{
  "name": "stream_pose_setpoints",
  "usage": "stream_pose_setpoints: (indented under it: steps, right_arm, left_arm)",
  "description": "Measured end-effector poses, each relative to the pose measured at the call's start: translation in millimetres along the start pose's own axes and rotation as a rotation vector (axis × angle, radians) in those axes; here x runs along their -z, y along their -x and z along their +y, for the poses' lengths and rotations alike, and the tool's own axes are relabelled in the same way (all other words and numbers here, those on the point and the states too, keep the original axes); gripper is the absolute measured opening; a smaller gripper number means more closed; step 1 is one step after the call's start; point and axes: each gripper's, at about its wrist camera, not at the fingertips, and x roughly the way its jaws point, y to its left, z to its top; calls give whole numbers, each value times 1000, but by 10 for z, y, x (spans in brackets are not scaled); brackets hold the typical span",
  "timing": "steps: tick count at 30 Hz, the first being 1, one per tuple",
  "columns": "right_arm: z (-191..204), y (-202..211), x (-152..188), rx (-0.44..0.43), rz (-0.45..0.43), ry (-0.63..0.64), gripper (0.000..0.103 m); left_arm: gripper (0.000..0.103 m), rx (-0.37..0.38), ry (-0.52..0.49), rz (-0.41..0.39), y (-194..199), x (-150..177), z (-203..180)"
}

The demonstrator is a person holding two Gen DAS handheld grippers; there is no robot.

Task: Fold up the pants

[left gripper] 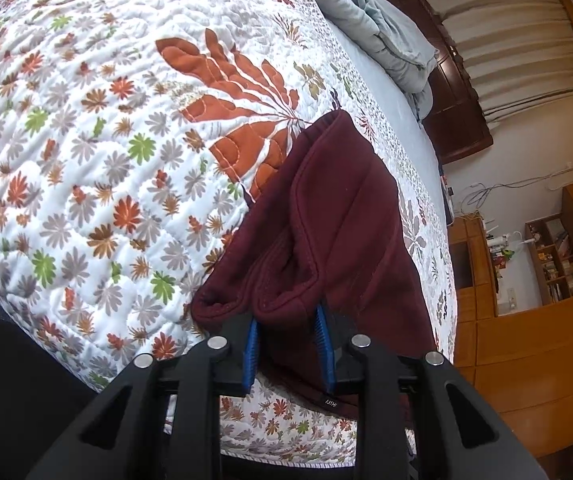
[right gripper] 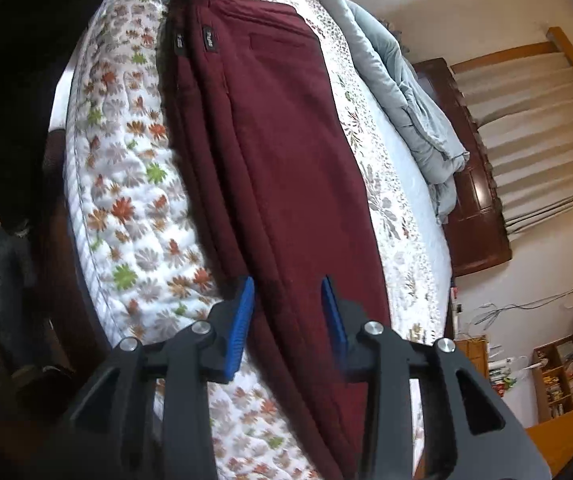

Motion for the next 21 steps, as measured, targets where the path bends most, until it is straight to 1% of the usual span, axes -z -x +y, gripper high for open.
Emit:
stream_pose_setpoints:
  steps: [5, 9, 10, 11, 13, 17, 21]
  right_arm:
    - [51, -179, 49, 24, 36, 28, 34]
    - [66, -220, 28, 36, 30, 47, 33]
    - [61, -233, 26, 31, 31, 48, 17]
    - [45, -228, 22, 11, 29, 37, 4]
    - [23, -173, -1, 3, 23, 24, 4]
    - [5, -41, -20, -2, 10, 17, 4]
    - [128, -133, 26, -31, 26, 20, 4]
  left_arm:
    - [26, 1, 2, 4, -37, -30, -1]
    - [27, -4, -6, 13, -52, -56, -4]
    - [25, -9, -11, 11, -53, -54, -15]
    - [20, -16, -15, 8, -50, -53, -28]
    - [17, -22, -13, 6, -39, -38, -66]
    - [16, -19, -5, -1, 47, 7, -112]
    - [16, -29, 20, 1, 41, 15, -10]
